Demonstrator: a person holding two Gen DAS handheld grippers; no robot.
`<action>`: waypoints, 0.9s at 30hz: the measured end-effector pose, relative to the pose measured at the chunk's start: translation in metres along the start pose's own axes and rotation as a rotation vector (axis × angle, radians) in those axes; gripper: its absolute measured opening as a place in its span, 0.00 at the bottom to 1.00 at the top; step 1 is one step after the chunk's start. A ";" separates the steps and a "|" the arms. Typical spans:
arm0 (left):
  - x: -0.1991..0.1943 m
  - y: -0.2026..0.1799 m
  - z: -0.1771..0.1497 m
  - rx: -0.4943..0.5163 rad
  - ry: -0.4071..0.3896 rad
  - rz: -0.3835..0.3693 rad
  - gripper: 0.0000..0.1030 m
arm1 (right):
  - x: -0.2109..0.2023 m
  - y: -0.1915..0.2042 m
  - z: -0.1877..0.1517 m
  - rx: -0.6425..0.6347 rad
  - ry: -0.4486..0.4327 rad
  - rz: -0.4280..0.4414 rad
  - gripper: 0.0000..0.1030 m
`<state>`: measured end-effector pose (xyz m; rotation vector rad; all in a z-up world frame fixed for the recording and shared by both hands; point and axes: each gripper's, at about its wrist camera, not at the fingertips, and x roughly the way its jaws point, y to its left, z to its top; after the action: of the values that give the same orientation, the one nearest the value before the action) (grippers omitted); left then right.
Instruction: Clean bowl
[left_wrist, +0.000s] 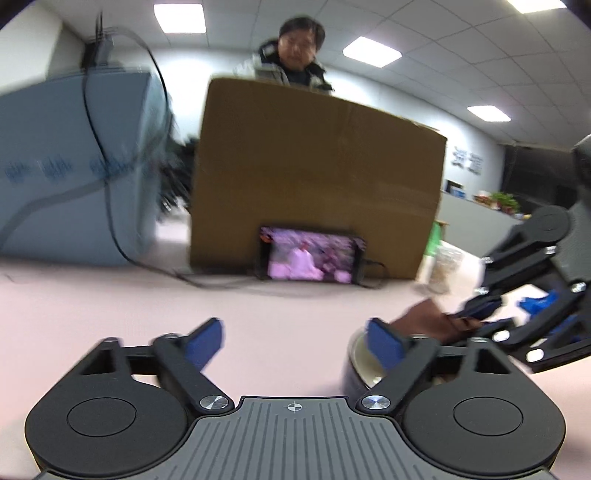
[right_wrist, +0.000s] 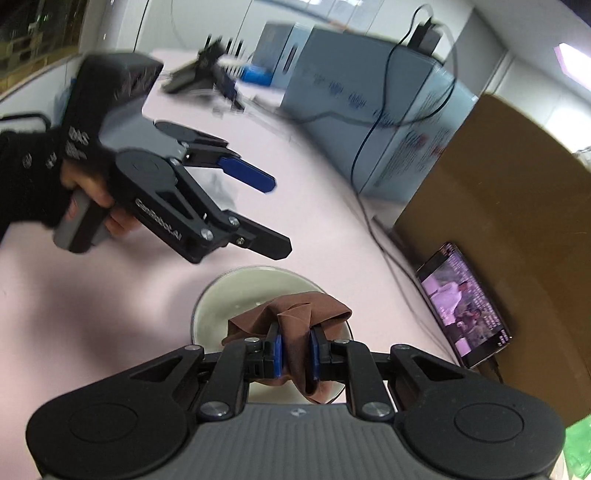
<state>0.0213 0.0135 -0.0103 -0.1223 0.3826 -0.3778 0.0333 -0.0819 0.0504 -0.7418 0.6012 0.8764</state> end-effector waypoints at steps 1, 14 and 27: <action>0.003 0.002 0.000 -0.020 0.022 -0.022 0.61 | 0.005 -0.002 0.002 -0.005 0.018 0.018 0.17; 0.019 0.014 -0.007 -0.133 0.126 -0.133 0.48 | 0.052 -0.002 0.024 -0.083 0.163 0.160 0.17; 0.018 0.014 -0.006 -0.139 0.131 -0.134 0.49 | 0.054 0.000 0.022 -0.112 0.297 0.163 0.17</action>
<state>0.0391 0.0191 -0.0242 -0.2603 0.5321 -0.4931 0.0647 -0.0397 0.0242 -0.9432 0.8905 0.9631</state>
